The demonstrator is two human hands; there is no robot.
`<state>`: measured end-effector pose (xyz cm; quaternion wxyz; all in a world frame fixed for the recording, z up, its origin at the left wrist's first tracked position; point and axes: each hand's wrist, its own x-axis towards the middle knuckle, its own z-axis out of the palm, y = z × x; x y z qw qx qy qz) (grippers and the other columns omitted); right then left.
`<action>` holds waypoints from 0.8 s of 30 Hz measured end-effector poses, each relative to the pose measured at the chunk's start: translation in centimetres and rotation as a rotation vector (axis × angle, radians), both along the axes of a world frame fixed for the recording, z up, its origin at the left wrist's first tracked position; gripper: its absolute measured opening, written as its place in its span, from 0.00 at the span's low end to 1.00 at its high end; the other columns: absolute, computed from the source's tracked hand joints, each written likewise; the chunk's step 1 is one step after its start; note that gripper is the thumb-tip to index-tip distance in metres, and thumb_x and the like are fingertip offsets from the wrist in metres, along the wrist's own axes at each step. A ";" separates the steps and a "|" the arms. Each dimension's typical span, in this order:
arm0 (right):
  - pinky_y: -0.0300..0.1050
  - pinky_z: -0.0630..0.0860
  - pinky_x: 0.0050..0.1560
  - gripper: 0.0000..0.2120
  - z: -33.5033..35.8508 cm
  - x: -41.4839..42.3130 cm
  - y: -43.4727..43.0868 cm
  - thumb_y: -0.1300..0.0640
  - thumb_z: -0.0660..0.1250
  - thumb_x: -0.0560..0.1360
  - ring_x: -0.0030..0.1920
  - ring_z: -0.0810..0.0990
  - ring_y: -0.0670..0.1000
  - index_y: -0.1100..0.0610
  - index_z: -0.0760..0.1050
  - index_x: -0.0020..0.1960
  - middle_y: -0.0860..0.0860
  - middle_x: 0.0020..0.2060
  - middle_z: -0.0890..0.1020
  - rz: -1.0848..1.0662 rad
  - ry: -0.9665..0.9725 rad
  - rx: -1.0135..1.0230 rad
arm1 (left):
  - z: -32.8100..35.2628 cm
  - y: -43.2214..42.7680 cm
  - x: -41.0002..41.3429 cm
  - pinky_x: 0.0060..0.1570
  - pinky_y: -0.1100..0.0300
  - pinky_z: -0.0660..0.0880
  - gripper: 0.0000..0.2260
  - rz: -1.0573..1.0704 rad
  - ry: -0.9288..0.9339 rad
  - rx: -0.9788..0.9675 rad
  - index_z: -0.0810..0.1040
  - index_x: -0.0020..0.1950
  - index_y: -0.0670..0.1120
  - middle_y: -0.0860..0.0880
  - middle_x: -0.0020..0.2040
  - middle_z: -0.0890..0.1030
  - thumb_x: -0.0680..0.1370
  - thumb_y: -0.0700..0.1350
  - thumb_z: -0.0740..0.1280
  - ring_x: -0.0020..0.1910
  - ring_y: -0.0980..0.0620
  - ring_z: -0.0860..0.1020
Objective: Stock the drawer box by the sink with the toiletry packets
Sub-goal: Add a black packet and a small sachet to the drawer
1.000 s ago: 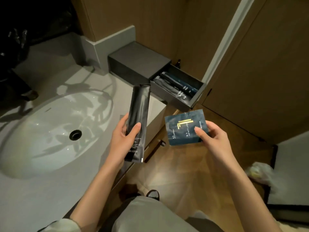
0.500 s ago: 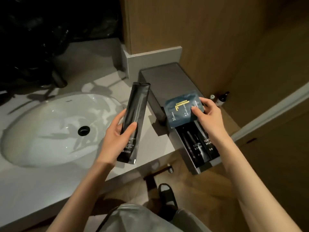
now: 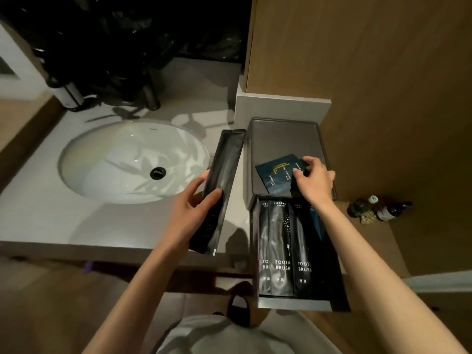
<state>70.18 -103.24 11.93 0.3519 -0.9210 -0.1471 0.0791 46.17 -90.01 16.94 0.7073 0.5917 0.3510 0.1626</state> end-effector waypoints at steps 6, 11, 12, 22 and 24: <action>0.52 0.63 0.65 0.20 0.1 -0.7 -0.1 0.52 0.65 0.77 0.66 0.62 0.61 0.53 0.68 0.68 0.59 0.65 0.70 0.012 -0.041 -0.081 | 0.3 -1.3 -0.7 0.42 0.61 0.79 0.19 -0.008 -0.011 0.020 0.72 0.66 0.61 0.47 0.49 0.84 0.76 0.47 0.68 0.46 0.51 0.83; 0.45 0.64 0.57 0.17 3.0 -4.4 -1.6 0.53 0.66 0.76 0.58 0.70 0.53 0.52 0.72 0.64 0.52 0.58 0.76 0.112 -0.061 0.173 | 0.2 -2.2 -2.0 0.55 0.55 0.77 0.20 -0.087 -0.050 0.052 0.70 0.69 0.56 0.49 0.54 0.84 0.78 0.44 0.66 0.51 0.52 0.83; 0.47 0.68 0.56 0.15 4.0 -5.9 -2.0 0.53 0.66 0.77 0.53 0.74 0.50 0.52 0.74 0.62 0.49 0.55 0.78 0.145 -0.016 0.279 | 0.1 -2.6 -2.3 0.54 0.56 0.77 0.20 -0.093 -0.079 0.040 0.70 0.69 0.54 0.48 0.55 0.84 0.78 0.43 0.66 0.49 0.52 0.83; 0.47 0.74 0.41 0.06 7.0 -18.1 -5.7 0.49 0.69 0.75 0.35 0.77 0.47 0.51 0.79 0.48 0.55 0.34 0.80 0.234 0.281 0.573 | -0.2 -8.4 -4.5 0.57 0.62 0.77 0.24 -0.228 -0.134 0.089 0.67 0.72 0.53 0.52 0.58 0.81 0.77 0.40 0.67 0.55 0.59 0.80; 0.52 0.72 0.39 0.12 6.9 -18.5 -6.4 0.49 0.69 0.74 0.32 0.72 0.54 0.55 0.73 0.37 0.58 0.30 0.73 0.171 0.238 0.573 | 0.1 -9.6 -4.9 0.57 0.71 0.73 0.25 -0.285 -0.139 0.174 0.65 0.72 0.55 0.60 0.62 0.76 0.77 0.40 0.67 0.56 0.71 0.75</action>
